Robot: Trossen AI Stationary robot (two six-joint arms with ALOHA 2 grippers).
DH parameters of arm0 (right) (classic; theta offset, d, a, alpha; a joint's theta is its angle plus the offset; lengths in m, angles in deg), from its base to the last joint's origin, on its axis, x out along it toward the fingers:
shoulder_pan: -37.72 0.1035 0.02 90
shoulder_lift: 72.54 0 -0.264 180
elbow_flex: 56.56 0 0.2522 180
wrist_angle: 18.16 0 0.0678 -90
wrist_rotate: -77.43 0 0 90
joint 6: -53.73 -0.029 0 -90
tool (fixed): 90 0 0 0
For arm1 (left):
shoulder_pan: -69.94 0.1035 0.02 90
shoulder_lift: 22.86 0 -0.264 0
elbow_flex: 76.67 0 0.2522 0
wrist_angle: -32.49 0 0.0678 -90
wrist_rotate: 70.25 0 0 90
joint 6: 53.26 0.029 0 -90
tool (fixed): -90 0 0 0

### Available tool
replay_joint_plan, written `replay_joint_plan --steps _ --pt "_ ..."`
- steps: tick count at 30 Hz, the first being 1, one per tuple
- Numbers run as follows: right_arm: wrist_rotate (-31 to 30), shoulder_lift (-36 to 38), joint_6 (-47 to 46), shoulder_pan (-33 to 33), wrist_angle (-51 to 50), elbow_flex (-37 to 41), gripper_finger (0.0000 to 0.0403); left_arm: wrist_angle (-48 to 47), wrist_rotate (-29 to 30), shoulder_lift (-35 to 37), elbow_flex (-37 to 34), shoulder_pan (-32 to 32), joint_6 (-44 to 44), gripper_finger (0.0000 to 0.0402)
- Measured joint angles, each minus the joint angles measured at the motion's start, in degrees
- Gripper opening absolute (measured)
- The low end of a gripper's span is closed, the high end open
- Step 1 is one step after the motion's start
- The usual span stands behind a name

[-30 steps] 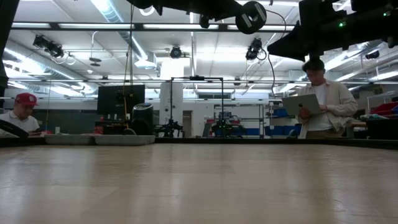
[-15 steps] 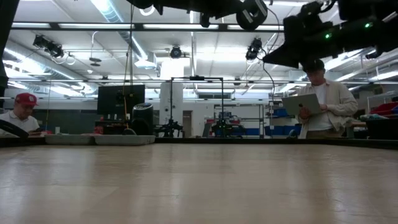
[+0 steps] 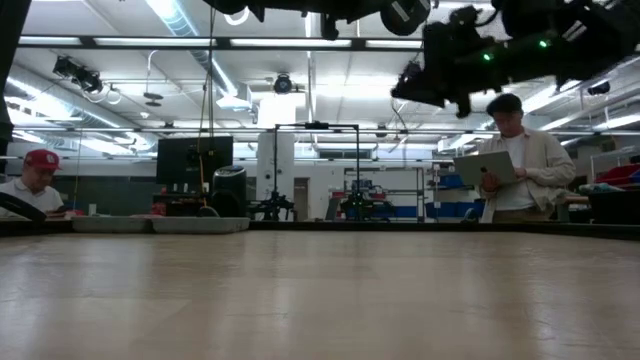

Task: Coil cords
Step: Coil the red wire onto the spool

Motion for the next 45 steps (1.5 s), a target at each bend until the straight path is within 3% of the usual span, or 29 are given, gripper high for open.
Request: replay_joint_plan --steps 4,11,17,21,23,33,45 --pt "3.27 -3.50 3.47 0.02 -2.70 -6.72 0.0000 0.30 0.39 -0.67 0.09 -0.31 0.02 0.0000" --pt "2.46 -5.96 6.27 0.74 -8.95 -12.83 0.0000 0.88 2.74 -1.33 0.09 -0.66 0.09 0.0000" --pt "-4.68 -5.96 11.08 4.14 -8.82 -12.94 0.0000 0.87 6.22 -1.36 0.09 -0.37 -0.23 0.0000" --pt "-16.89 -5.96 15.99 5.89 -10.68 -12.94 0.0000 -0.71 8.65 -1.37 0.09 -0.36 -1.76 0.0000" --pt "-19.31 -5.96 18.52 6.51 -10.45 -12.94 0.0000 -0.97 10.08 -1.40 0.09 -0.42 -1.87 0.0000" --pt "-17.25 -5.96 31.70 6.93 -7.49 -12.94 0.0000 -2.47 15.06 -1.44 0.04 -0.26 -9.42 0.0000" --pt "-13.83 -5.92 22.25 6.84 -14.42 -12.94 0.0000 2.86 15.34 -1.44 -0.02 -0.21 -15.41 0.0000"
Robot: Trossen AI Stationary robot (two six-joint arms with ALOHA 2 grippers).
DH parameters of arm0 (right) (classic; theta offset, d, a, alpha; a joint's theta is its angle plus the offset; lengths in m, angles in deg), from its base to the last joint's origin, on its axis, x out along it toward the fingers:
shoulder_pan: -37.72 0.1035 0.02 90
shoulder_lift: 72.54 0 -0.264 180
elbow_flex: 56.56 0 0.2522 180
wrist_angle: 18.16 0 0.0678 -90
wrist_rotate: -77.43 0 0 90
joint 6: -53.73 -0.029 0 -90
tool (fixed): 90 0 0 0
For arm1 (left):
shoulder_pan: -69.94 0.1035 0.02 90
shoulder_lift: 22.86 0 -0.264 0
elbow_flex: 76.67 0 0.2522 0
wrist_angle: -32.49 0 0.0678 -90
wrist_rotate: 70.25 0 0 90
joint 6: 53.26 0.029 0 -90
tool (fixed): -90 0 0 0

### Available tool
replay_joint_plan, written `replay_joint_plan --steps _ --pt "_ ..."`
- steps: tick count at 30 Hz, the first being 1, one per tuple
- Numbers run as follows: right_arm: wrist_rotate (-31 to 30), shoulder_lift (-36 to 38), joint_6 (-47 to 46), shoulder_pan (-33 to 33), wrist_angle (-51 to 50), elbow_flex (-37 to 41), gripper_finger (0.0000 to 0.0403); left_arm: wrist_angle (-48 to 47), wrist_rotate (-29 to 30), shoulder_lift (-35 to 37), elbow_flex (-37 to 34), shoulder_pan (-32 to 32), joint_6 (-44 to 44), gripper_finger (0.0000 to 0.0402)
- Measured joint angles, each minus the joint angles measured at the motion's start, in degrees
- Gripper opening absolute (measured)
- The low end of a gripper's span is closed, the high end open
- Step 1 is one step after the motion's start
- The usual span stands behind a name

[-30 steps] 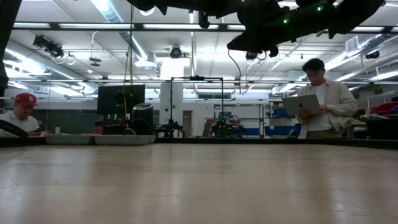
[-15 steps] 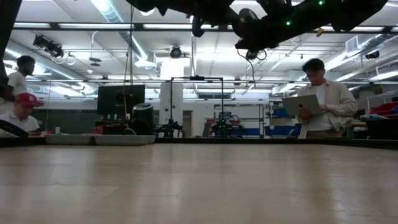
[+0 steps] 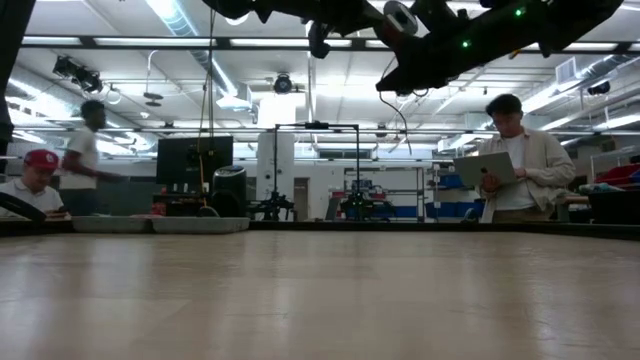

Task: Coil cords
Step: Coil the red wire onto the spool

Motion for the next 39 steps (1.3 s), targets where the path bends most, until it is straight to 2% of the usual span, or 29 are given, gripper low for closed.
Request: replay_joint_plan --steps 6,10,17,24,28,32,36,39 --pt "8.24 0.02 0.90 0.04 0.13 0.00 0.0001 0.18 -0.14 -0.02 0.00 0.69 -2.37 0.0000" --pt "13.36 0.02 3.77 0.09 2.74 0.00 0.0002 0.10 -0.13 -0.02 0.00 0.70 -0.85 0.0000" --pt "9.27 0.53 2.95 0.31 3.09 0.00 0.0009 -0.83 -1.06 -0.39 -0.52 0.62 3.68 0.0000" --pt "7.67 1.34 2.87 2.07 1.97 0.00 0.0078 -0.45 -1.46 -0.42 -3.74 0.76 6.36 0.0000" --pt "4.61 4.03 1.47 4.23 -3.73 0.00 0.0103 -1.50 -1.80 -0.42 -4.61 1.70 6.40 0.0000" --pt "4.89 7.11 -1.54 6.14 -9.80 0.02 0.0109 -1.97 -5.82 -0.28 -4.61 2.93 5.16 0.0000" --pt "3.04 10.08 -0.95 6.78 -10.80 -0.33 0.0106 -2.60 -11.38 -0.28 -4.61 3.72 3.23 0.0000" --pt "3.85 13.08 -2.73 7.56 -18.00 -2.94 0.0104 -2.93 -12.97 -0.28 -4.61 3.70 4.12 0.0000"
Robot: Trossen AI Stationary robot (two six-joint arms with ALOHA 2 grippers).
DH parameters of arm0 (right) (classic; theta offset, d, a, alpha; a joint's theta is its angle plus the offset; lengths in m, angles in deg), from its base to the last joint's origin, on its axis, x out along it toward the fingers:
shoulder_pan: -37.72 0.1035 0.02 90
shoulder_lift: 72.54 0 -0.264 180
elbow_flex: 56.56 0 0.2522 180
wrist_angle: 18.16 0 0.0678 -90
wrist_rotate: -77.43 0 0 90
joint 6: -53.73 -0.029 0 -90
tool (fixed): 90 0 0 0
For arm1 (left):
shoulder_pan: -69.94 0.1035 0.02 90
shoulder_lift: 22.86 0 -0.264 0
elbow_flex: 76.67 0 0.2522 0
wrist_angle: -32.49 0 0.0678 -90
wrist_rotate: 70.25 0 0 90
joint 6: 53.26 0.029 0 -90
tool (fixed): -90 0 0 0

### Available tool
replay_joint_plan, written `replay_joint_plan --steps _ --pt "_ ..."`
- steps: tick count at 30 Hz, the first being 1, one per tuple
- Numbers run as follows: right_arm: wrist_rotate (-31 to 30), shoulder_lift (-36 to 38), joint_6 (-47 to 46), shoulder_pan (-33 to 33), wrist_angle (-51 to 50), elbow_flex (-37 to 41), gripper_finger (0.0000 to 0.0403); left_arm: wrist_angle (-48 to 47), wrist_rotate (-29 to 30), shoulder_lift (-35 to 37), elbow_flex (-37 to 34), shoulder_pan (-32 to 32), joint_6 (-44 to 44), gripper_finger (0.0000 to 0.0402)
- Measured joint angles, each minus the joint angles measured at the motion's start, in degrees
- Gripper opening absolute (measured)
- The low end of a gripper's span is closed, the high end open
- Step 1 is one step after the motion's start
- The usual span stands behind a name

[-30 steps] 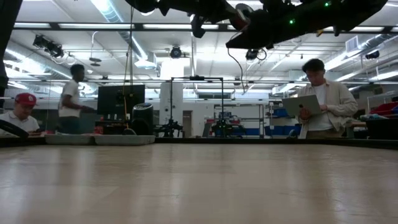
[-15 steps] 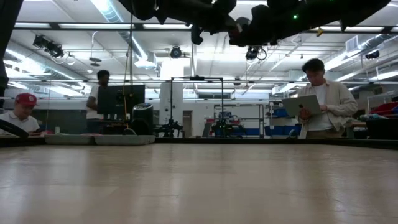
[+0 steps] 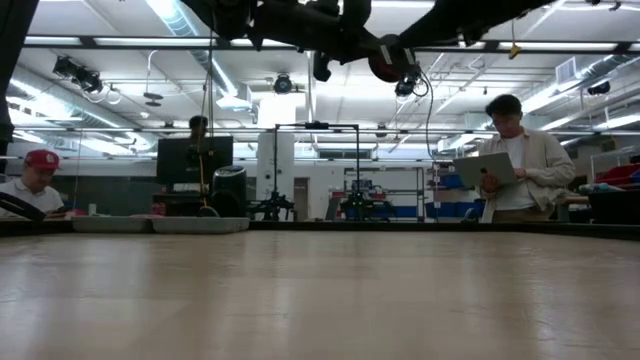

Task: Coil cords
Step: Coil the red wire onto the spool

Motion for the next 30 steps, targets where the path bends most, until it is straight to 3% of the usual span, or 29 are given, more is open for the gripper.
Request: replay_joint_plan --steps 4,8,16,19,22,30 --pt "0.28 2.83 -3.20 0.50 -11.13 -3.25 0.0103 -0.06 -3.74 0.00 0.00 0.00 2.15 0.0000" --pt "2.54 6.14 -3.82 0.94 -10.79 -3.57 0.0103 3.79 -6.43 0.07 -2.09 -0.09 6.05 0.0000" --pt "9.41 12.79 -6.29 -0.50 -9.33 -3.56 0.0103 31.13 -12.48 0.07 -16.30 -0.11 8.46 0.0000" --pt "11.38 13.59 -7.12 -1.92 -10.37 -3.53 0.0103 37.97 -17.20 0.07 -20.20 -0.08 11.27 0.0000" --pt "16.47 13.00 -7.17 -3.04 -9.75 -3.53 0.0103 39.55 -19.25 0.07 -21.31 -0.13 12.91 0.0000" --pt "20.15 10.39 -6.82 -8.07 -10.06 -3.49 0.0103 38.31 -24.40 0.07 -21.31 -0.13 13.00 0.0000"
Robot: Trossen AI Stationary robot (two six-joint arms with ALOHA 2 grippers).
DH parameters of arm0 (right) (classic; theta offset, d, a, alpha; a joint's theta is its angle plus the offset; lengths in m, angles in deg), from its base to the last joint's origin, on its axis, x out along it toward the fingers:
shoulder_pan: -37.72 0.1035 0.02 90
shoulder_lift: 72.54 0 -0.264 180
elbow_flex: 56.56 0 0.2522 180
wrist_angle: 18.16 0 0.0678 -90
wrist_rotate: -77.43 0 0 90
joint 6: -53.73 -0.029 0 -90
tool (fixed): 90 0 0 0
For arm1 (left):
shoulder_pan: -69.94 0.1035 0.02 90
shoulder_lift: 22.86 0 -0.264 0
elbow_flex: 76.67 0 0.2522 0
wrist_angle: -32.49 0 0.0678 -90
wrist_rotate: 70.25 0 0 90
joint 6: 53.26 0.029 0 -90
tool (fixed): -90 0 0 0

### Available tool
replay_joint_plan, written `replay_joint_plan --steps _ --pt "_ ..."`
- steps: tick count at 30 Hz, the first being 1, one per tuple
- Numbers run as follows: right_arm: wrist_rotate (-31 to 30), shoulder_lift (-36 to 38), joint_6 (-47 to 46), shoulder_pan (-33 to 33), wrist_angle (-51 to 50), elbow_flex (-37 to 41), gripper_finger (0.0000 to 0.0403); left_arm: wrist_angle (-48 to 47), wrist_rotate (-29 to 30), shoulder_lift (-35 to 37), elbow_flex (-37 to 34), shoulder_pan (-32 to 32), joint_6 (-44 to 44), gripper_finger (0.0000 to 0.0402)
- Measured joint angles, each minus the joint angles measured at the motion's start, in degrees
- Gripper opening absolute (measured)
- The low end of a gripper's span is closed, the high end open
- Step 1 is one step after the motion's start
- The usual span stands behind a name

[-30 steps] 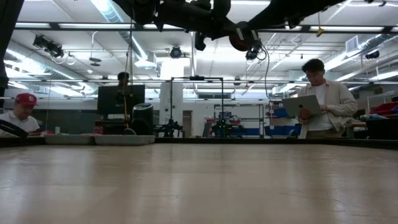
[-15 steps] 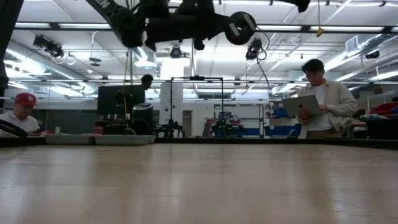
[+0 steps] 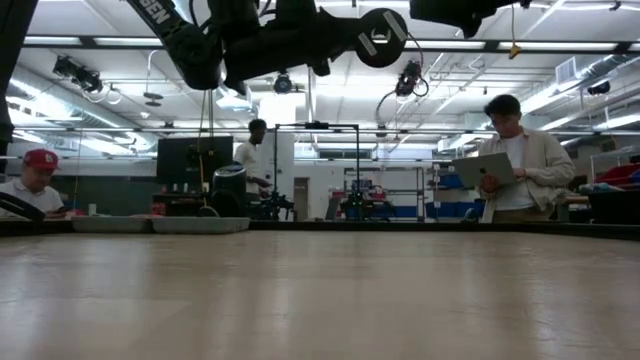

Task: Coil cords
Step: Coil the red wire onto the spool

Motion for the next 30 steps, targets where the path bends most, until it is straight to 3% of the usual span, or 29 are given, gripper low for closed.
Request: replay_joint_plan --steps 10,21,24,28,30 --pt "10.44 -2.51 -0.07 -6.74 3.38 0.00 0.0103 -1.55 -0.99 0.00 0.98 0.03 -0.15 0.0000" --pt "15.19 -7.13 1.69 -10.43 6.25 0.00 0.0100 -3.10 -0.92 0.00 1.99 0.03 -0.31 0.0000" --pt "15.26 -7.81 3.16 -10.71 6.72 0.00 0.0079 -3.12 -0.82 -0.04 1.99 0.09 -0.13 0.0000" --pt "15.28 -9.08 5.46 -10.72 7.22 0.00 0.0015 -3.03 -0.69 -0.04 1.99 0.08 -0.05 0.0000" --pt "14.87 -9.41 5.32 -10.80 7.35 0.00 0.0008 -3.05 -0.37 -0.04 1.99 0.07 -0.16 0.0001"
